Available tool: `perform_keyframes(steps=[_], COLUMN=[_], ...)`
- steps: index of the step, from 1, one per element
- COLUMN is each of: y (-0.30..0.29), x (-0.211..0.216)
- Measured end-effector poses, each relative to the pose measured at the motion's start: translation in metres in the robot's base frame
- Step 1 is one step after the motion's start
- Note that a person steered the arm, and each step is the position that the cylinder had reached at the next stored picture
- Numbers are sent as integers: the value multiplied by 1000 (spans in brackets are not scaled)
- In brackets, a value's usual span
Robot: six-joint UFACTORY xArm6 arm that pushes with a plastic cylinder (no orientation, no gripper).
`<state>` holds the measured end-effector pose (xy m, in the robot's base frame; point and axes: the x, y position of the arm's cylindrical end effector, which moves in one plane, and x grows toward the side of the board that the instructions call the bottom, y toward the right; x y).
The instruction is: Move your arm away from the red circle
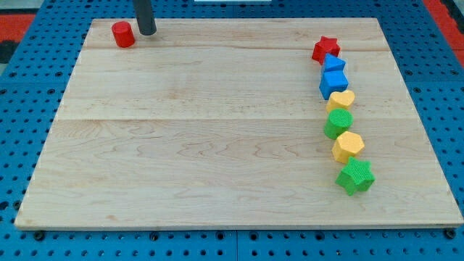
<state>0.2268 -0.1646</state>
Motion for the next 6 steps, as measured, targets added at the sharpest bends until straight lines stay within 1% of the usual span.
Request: perform_keyframes(steps=[1, 3, 4, 6], y=[49, 63, 141, 232], x=[-6, -6, -13, -15])
